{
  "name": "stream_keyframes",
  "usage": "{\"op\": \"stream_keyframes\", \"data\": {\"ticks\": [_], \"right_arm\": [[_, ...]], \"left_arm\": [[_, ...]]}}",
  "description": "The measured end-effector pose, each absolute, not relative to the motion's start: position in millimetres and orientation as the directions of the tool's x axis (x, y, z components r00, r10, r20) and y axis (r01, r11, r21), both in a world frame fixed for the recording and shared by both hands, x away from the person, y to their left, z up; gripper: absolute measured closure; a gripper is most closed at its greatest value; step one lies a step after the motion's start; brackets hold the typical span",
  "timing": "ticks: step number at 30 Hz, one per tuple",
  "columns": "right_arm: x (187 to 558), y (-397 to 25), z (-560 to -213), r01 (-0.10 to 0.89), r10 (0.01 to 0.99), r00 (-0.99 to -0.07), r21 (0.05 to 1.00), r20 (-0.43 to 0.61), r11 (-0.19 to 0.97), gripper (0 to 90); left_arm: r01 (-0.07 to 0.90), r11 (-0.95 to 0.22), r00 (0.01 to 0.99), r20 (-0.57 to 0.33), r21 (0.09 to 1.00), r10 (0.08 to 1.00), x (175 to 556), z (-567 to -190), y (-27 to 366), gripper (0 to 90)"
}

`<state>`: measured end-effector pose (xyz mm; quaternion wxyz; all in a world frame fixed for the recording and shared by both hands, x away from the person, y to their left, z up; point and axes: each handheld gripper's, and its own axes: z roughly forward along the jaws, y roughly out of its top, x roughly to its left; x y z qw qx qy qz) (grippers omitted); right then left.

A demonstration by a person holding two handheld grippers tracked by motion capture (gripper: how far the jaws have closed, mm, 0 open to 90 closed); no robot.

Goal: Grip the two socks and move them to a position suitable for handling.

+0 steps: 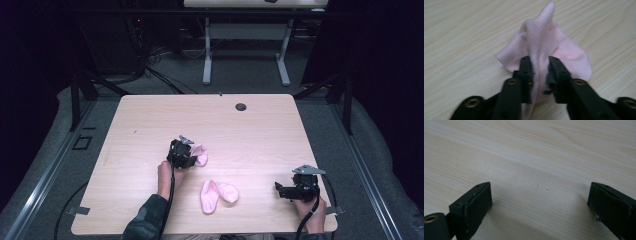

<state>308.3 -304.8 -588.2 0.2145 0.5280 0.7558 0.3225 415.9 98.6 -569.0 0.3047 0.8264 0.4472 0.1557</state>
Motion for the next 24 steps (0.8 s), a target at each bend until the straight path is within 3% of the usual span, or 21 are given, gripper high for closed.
{"op": "stream_keyframes", "data": {"ticks": [10, 21, 24], "right_arm": [[308, -305, -588, 0.661, 0.936, -0.352, 0.712, 0.014, 0.238, 5.4], [308, -305, -588, 0.660, 0.937, -0.348, 0.714, 0.014, 0.235, 5.4], [308, -305, -588, 0.659, 0.937, -0.349, 0.714, 0.014, 0.235, 5.3]], "left_arm": [[0.536, -0.419, 0.656, -0.049, 0.733, 0.753, 391, -528, 67, 78.1], [0.584, -0.497, 0.704, -0.096, 0.641, 0.704, 401, -566, 33, 75.4], [0.581, -0.493, 0.700, -0.089, 0.648, 0.708, 402, -565, 34, 69.0]]}}
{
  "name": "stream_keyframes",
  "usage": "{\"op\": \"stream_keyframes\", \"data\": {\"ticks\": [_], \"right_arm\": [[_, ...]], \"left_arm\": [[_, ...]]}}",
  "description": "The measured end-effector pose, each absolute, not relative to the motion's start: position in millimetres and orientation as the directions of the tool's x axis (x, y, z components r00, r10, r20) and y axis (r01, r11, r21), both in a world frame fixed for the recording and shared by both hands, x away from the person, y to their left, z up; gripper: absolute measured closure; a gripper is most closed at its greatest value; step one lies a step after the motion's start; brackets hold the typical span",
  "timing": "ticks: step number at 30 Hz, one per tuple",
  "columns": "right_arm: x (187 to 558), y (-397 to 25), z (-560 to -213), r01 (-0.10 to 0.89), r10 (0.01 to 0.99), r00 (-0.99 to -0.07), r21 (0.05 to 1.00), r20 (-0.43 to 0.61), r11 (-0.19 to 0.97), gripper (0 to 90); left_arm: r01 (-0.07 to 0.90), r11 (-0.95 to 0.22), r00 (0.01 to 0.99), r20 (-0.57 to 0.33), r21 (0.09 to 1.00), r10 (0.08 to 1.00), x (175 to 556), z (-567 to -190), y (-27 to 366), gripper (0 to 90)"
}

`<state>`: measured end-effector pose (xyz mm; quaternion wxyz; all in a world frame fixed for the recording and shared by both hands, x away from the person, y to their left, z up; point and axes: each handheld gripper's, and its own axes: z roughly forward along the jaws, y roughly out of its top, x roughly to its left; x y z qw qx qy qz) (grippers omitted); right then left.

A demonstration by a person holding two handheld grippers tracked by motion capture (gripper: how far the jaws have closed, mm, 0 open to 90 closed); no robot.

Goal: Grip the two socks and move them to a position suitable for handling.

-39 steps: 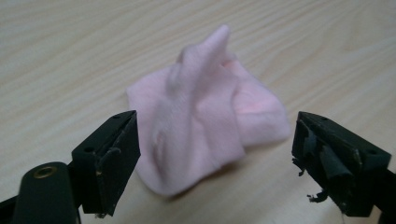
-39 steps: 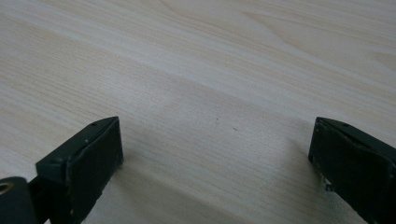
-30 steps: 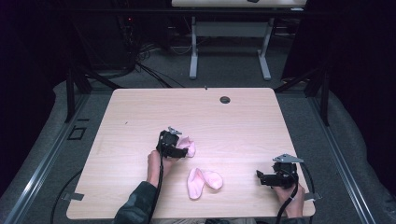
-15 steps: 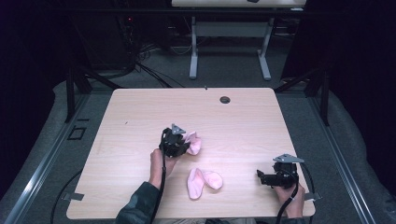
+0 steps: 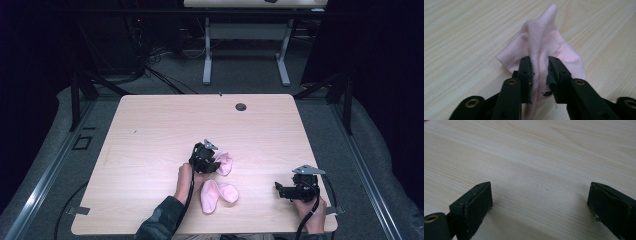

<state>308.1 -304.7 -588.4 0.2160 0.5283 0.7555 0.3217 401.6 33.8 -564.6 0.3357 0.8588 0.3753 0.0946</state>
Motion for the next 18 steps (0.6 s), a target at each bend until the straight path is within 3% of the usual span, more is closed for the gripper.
{"op": "stream_keyframes", "data": {"ticks": [5, 9, 13, 18], "right_arm": [[308, -305, -588, 0.660, 0.938, -0.348, 0.714, 0.013, 0.235, 5.3], [308, -306, -588, 0.659, 0.935, -0.355, 0.715, 0.023, 0.233, 5.4], [307, -310, -586, 0.659, 0.933, -0.354, 0.725, 0.063, 0.201, 6.0], [299, -305, -575, 0.626, 0.917, -0.385, 0.759, 0.102, 0.178, 7.9]], "left_arm": [[0.591, -0.440, 0.673, -0.113, 0.676, 0.731, 399, -554, 47, 39.0], [0.588, -0.397, 0.649, -0.118, 0.705, 0.751, 390, -537, 69, 24.6], [0.587, -0.366, 0.632, -0.126, 0.722, 0.764, 376, -529, 93, 18.3], [0.591, -0.354, 0.615, -0.122, 0.725, 0.779, 355, -529, 115, 18.6]]}}
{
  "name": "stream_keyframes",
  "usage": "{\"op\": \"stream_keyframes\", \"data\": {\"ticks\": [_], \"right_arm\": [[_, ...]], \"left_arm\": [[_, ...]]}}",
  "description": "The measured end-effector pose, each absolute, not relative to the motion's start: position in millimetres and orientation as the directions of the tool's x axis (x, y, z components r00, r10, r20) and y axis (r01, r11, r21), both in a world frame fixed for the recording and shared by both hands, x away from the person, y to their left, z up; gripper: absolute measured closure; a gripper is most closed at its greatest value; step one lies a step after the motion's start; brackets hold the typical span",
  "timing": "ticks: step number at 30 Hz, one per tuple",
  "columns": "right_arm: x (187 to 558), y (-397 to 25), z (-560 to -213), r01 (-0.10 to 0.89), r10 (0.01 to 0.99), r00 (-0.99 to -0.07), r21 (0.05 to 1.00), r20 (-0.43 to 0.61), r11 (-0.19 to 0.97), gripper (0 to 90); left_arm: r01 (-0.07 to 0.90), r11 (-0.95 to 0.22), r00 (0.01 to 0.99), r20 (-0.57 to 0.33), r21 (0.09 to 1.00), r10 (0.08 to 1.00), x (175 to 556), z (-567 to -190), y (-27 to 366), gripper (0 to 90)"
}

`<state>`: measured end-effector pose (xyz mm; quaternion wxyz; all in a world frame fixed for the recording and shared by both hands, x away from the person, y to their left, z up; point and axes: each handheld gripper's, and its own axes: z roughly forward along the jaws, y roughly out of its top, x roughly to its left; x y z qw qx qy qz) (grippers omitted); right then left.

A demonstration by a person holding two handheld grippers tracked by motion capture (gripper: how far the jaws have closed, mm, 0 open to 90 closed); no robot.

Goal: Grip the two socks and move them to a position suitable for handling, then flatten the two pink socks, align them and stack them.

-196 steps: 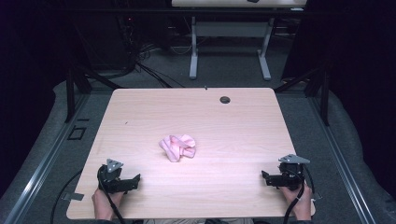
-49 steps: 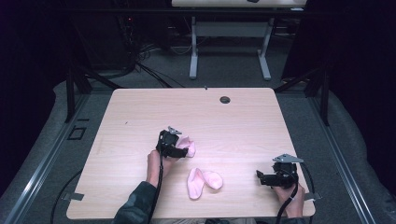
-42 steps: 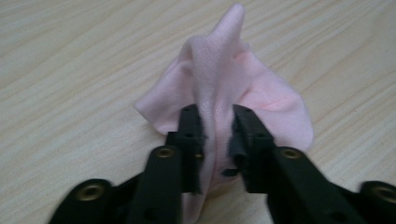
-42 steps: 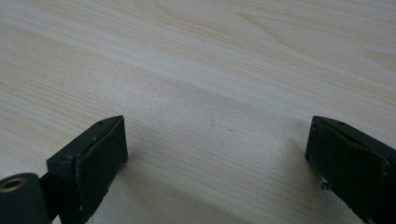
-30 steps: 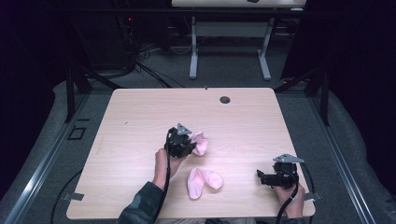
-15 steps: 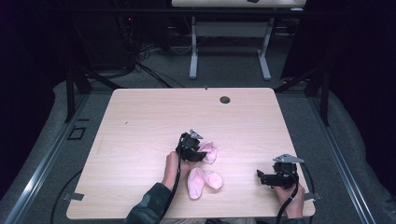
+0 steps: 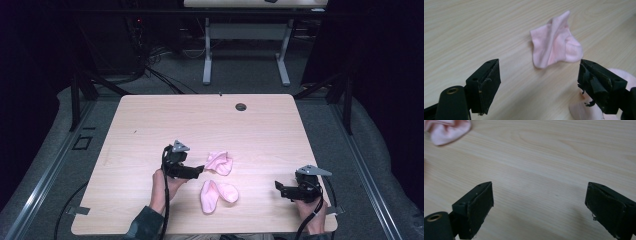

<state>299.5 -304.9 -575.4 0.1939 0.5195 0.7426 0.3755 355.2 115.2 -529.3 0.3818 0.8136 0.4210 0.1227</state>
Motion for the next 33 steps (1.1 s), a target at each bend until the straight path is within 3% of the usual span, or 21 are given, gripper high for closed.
{"op": "stream_keyframes", "data": {"ticks": [14, 22, 29, 33], "right_arm": [[278, -226, -549, 0.519, 0.761, -0.641, 0.787, 0.100, 0.334, 15.5], [274, -194, -545, 0.474, 0.691, -0.720, 0.775, 0.067, 0.418, 22.3], [275, -169, -557, 0.453, 0.631, -0.774, 0.741, 0.051, 0.496, 37.8], [277, -159, -564, 0.448, 0.601, -0.799, 0.691, 0.026, 0.566, 53.0]], "left_arm": [[0.659, -0.277, 0.590, -0.251, 0.699, 0.767, 308, -547, 138, 25.5], [0.648, -0.315, 0.611, -0.226, 0.694, 0.759, 299, -549, 132, 28.9], [0.627, -0.344, 0.636, -0.204, 0.698, 0.745, 302, -549, 120, 31.5], [0.606, -0.366, 0.659, -0.187, 0.706, 0.729, 301, -545, 113, 32.5]]}}
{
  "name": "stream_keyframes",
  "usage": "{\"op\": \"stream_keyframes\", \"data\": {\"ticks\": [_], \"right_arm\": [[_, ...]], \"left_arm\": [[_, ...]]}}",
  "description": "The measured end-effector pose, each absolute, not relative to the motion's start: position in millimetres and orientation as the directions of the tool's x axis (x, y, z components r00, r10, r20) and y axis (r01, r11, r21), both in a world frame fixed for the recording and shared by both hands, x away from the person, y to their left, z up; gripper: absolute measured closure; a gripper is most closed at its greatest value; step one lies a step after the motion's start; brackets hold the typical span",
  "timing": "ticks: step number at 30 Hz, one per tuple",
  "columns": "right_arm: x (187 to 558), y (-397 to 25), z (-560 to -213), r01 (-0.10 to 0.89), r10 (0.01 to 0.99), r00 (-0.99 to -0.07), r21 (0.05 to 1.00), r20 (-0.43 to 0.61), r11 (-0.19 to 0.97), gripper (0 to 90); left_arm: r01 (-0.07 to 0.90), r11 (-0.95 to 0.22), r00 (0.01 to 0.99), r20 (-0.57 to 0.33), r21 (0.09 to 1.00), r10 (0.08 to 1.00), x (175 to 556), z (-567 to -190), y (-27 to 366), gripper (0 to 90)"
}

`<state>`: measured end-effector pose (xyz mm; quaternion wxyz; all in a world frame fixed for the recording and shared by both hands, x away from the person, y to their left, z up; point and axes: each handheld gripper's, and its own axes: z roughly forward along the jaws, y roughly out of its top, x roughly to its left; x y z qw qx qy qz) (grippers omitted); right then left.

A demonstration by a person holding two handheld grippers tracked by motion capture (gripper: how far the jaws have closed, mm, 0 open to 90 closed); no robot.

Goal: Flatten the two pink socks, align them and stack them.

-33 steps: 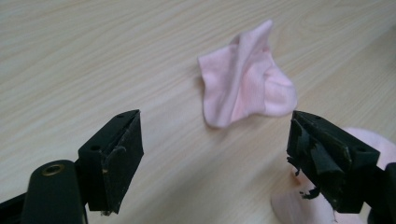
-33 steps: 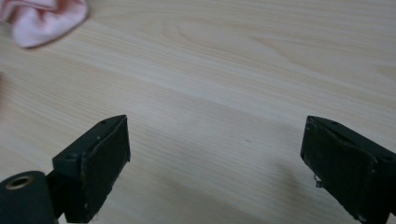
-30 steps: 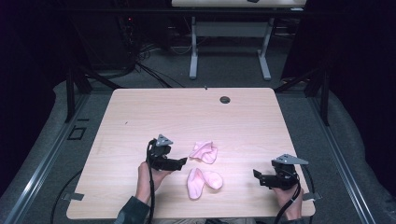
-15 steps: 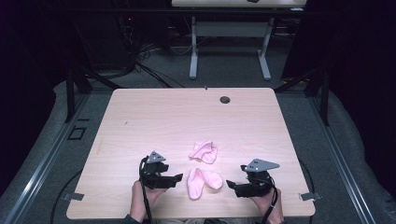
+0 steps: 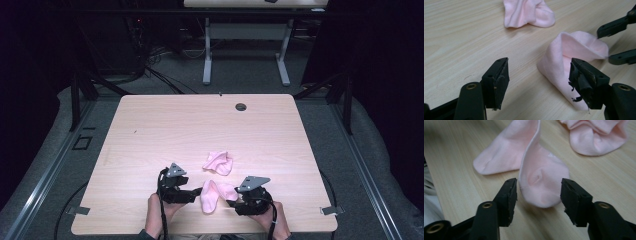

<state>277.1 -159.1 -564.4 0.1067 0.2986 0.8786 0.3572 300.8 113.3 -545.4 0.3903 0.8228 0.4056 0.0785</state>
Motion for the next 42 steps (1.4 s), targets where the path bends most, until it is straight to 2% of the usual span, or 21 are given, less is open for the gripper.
{"op": "stream_keyframes", "data": {"ticks": [6, 10, 15, 21, 27, 31, 35, 38, 42], "right_arm": [[283, -155, -571, 0.476, 0.608, -0.792, 0.676, 0.052, 0.562, 86.4], [287, -167, -563, 0.525, 0.609, -0.776, 0.702, 0.164, 0.481, 87.9], [289, -186, -534, 0.570, 0.598, -0.748, 0.739, 0.287, 0.358, 87.9], [291, -197, -507, 0.608, 0.600, -0.710, 0.750, 0.369, 0.258, 87.8], [300, -192, -505, 0.643, 0.633, -0.661, 0.739, 0.404, 0.199, 87.9], [303, -186, -511, 0.661, 0.640, -0.633, 0.734, 0.436, 0.153, 87.9], [305, -179, -514, 0.668, 0.643, -0.620, 0.733, 0.450, 0.131, 87.9], [305, -175, -516, 0.666, 0.643, -0.616, 0.737, 0.455, 0.116, 87.9], [305, -170, -517, 0.661, 0.633, -0.623, 0.742, 0.460, 0.111, 87.8]], "left_arm": [[0.591, -0.386, 0.670, -0.165, 0.709, 0.723, 298, -543, 111, 33.6], [0.555, -0.405, 0.696, -0.138, 0.727, 0.704, 295, -542, 108, 34.5], [0.494, -0.439, 0.727, -0.079, 0.751, 0.682, 289, -538, 95, 35.4], [0.404, -0.487, 0.781, -0.016, 0.774, 0.624, 282, -531, 73, 36.0], [0.376, -0.504, 0.829, -0.040, 0.777, 0.558, 278, -535, 44, 30.4], [0.404, -0.468, 0.822, -0.087, 0.786, 0.563, 279, -536, 34, 25.4], [0.426, -0.426, 0.801, -0.115, 0.798, 0.587, 283, -535, 31, 25.0], [0.439, -0.395, 0.784, -0.129, 0.807, 0.608, 286, -534, 33, 34.6], [0.456, -0.378, 0.780, -0.157, 0.806, 0.606, 292, -533, 36, 59.0]]}}
